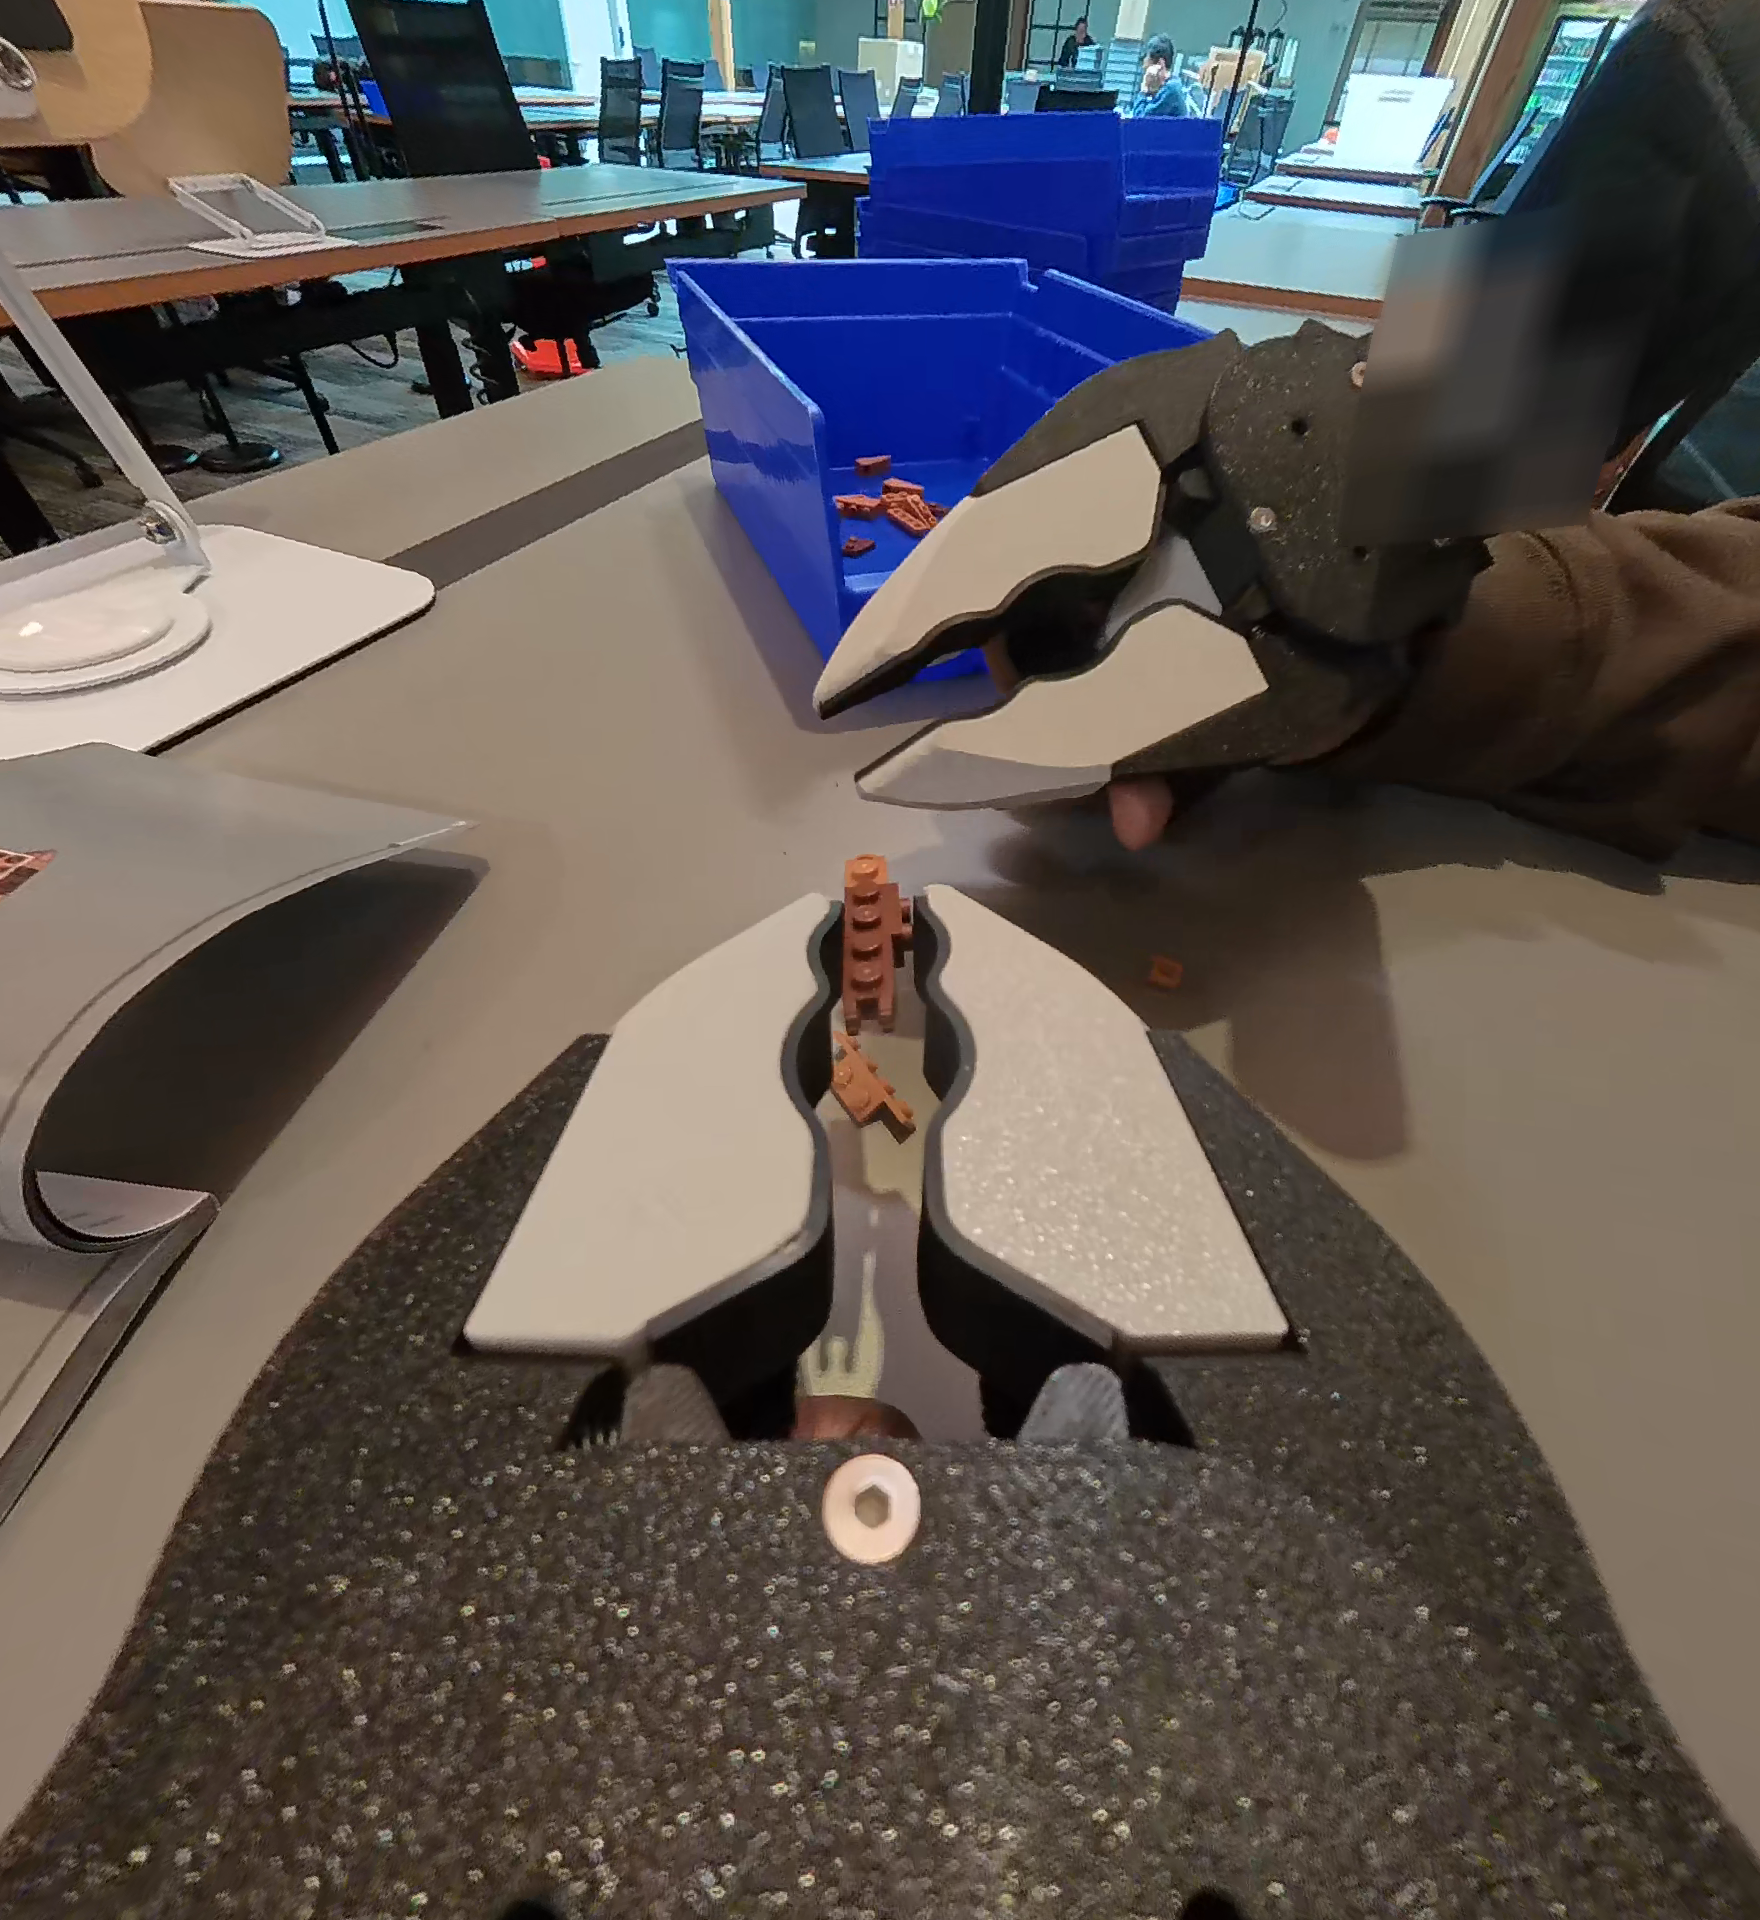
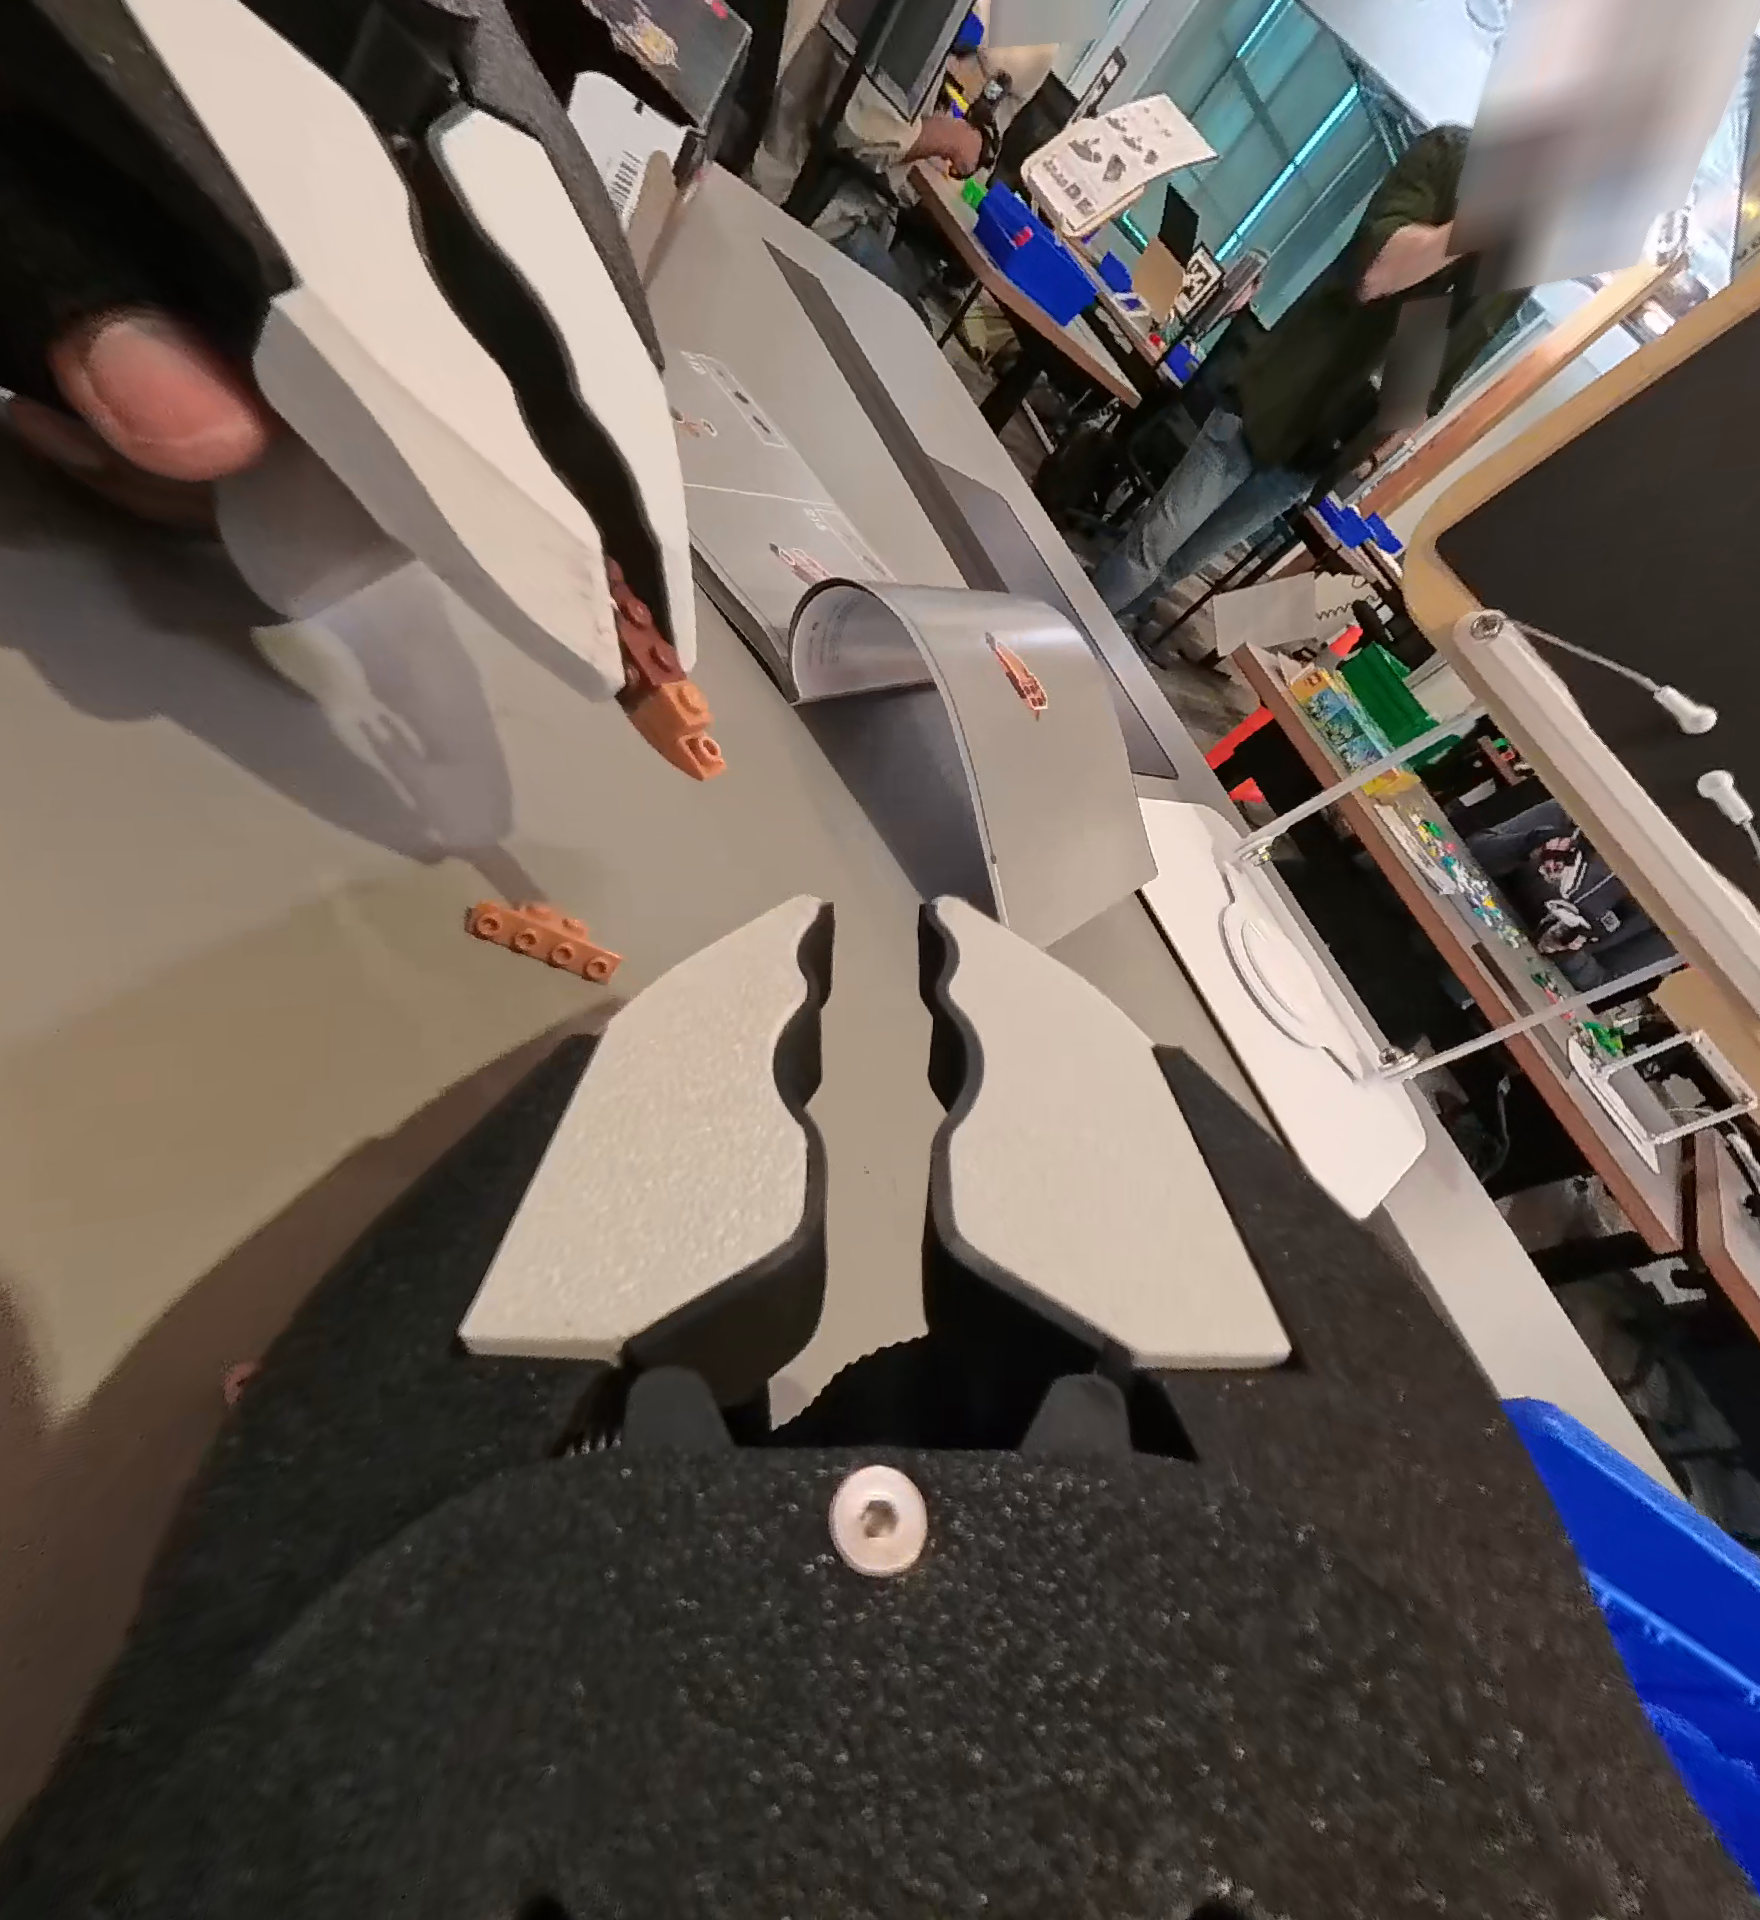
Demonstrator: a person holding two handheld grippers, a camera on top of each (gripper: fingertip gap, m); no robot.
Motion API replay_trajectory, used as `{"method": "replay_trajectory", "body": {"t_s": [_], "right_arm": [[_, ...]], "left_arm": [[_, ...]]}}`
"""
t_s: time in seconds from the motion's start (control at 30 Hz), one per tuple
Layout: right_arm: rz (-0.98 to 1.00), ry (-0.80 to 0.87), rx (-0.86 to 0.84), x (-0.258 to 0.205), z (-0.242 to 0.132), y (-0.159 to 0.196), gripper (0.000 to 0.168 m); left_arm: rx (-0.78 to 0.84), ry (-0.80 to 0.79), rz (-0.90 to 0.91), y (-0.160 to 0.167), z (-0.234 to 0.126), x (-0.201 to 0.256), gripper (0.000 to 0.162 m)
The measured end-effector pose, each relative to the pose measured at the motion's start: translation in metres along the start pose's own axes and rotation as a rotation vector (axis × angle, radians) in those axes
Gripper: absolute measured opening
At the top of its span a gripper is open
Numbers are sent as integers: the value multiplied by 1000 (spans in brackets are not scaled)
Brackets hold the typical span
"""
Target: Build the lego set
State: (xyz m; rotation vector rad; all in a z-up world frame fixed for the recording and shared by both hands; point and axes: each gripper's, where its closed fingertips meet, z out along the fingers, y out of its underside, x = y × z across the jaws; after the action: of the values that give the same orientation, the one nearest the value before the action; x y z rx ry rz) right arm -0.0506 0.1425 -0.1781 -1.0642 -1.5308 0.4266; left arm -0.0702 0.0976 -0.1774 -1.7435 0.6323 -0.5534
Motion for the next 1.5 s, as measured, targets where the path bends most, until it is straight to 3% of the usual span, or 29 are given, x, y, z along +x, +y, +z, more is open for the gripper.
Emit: {"method": "replay_trajectory", "body": {"t_s": [0.7,1.0,1.3,1.5], "right_arm": [[188,-108,-110,-8,-26,11,0],[325,-345,-155,-41,-57,29,1],[288,-531,-219,-77,-68,38,9],[268,-557,-251,-83,-67,41,12]], "left_arm": [[0,-27,52,0,0,-3,12],[-9,-7,113,2,1,3,12],[-38,4,158,6,4,7,12],[-44,8,166,7,4,8,12]]}}
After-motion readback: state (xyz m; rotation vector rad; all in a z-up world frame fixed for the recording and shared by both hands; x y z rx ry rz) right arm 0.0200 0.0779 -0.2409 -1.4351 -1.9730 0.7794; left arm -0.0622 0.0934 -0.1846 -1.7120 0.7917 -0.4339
